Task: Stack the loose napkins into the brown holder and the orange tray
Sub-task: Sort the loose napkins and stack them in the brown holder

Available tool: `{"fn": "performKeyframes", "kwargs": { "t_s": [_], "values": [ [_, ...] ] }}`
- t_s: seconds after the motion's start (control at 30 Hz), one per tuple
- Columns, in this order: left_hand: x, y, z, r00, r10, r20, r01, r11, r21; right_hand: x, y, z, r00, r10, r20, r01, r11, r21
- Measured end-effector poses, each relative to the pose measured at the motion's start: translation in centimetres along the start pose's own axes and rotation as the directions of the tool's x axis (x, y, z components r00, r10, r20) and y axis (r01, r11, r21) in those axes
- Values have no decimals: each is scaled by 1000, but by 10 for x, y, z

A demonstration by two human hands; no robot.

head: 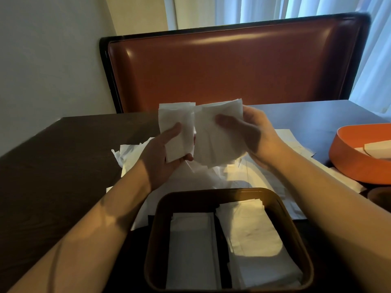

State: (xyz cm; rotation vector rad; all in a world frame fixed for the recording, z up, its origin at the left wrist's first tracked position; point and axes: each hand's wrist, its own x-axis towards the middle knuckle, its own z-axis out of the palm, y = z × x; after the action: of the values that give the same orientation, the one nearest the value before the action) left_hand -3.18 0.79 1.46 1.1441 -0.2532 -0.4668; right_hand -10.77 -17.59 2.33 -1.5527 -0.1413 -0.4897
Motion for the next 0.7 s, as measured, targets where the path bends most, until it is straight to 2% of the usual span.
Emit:
{"fn": "performKeyframes", "kwargs": {
  "t_s": [0.23, 0.37, 0.53, 0.7],
  "values": [
    [-2, -3, -5, 978, -28, 205, 34, 999, -26, 1, 1, 4, 999, 28, -31, -27, 999, 17],
    [0, -4, -5, 981, -23, 195, 33, 998, -45, -1, -1, 2, 999, 50, -22, -48, 997, 62],
    [-1, 1, -3, 986, -47, 160, 43, 999, 25, -4, -12, 0, 987, 95, 126, -121, 968, 221],
    [-7, -6, 5, 955, -163, 250, 151, 986, 64, -3, -11, 7, 991, 108, 84, -116, 988, 100]
  ]
}}
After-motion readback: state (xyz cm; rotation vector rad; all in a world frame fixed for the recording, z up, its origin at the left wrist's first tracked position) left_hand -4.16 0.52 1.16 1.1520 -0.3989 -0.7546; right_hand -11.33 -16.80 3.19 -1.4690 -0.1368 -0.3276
